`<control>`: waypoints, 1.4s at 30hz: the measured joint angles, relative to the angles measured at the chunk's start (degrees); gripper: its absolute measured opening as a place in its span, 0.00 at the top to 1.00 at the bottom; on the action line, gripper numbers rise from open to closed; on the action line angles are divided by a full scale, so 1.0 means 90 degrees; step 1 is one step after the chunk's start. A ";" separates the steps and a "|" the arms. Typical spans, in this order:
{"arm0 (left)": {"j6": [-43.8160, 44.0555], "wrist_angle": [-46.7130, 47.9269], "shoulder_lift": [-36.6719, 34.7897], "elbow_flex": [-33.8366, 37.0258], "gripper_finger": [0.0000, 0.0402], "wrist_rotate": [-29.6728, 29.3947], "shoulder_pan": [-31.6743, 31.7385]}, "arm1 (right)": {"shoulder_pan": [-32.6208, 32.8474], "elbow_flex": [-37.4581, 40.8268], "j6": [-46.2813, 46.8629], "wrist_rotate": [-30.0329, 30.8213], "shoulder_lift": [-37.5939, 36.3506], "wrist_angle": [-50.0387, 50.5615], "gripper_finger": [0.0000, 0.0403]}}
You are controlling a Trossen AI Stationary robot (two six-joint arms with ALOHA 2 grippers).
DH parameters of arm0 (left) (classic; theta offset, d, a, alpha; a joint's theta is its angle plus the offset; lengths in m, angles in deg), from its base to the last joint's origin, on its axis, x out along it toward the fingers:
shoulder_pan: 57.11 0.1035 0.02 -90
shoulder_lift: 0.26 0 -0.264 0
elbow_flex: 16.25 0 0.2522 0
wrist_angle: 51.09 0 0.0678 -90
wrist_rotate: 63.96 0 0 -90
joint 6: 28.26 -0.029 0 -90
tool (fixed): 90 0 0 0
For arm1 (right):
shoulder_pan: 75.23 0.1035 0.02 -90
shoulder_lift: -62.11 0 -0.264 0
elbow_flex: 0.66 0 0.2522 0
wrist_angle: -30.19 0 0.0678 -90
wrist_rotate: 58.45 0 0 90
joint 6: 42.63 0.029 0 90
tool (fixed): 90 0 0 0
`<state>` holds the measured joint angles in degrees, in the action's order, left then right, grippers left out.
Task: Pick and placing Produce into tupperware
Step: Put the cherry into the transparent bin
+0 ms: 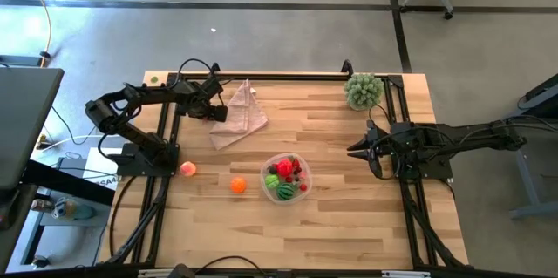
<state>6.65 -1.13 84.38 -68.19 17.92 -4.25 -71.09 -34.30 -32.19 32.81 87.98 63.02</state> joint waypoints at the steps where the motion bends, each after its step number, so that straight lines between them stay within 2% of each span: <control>1: -0.0004 0.0000 0.0000 0.0000 0.64 0.0008 0.0000 | -0.0001 0.0001 0.0000 0.0000 -0.0001 0.0000 0.83; 7: -0.0061 0.0005 0.0000 0.0000 0.65 0.0020 0.0000 | -0.0001 0.0000 0.0000 0.0000 0.0000 0.0000 0.83; 15: -0.0150 0.0020 -0.0002 -0.0002 0.74 0.0100 0.0000 | 0.0000 0.0000 0.0000 0.0000 -0.0001 0.0000 0.83; 24: -0.0180 0.0015 -0.0002 -0.0002 0.65 0.0134 0.0000 | -0.0002 0.0000 0.0000 0.0000 0.0000 0.0000 0.83; 34: -0.0214 -0.0012 -0.0002 -0.0002 0.73 0.0132 0.0000 | 0.0000 0.0000 0.0000 0.0000 0.0000 0.0000 0.83; 42: -0.0211 -0.0015 -0.0002 -0.0002 0.68 0.0132 0.0000 | -0.0002 0.0000 0.0000 0.0000 0.0000 0.0000 0.83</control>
<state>4.75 -1.26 84.36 -68.21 19.10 -4.25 -71.11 -34.30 -32.19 32.81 87.98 63.02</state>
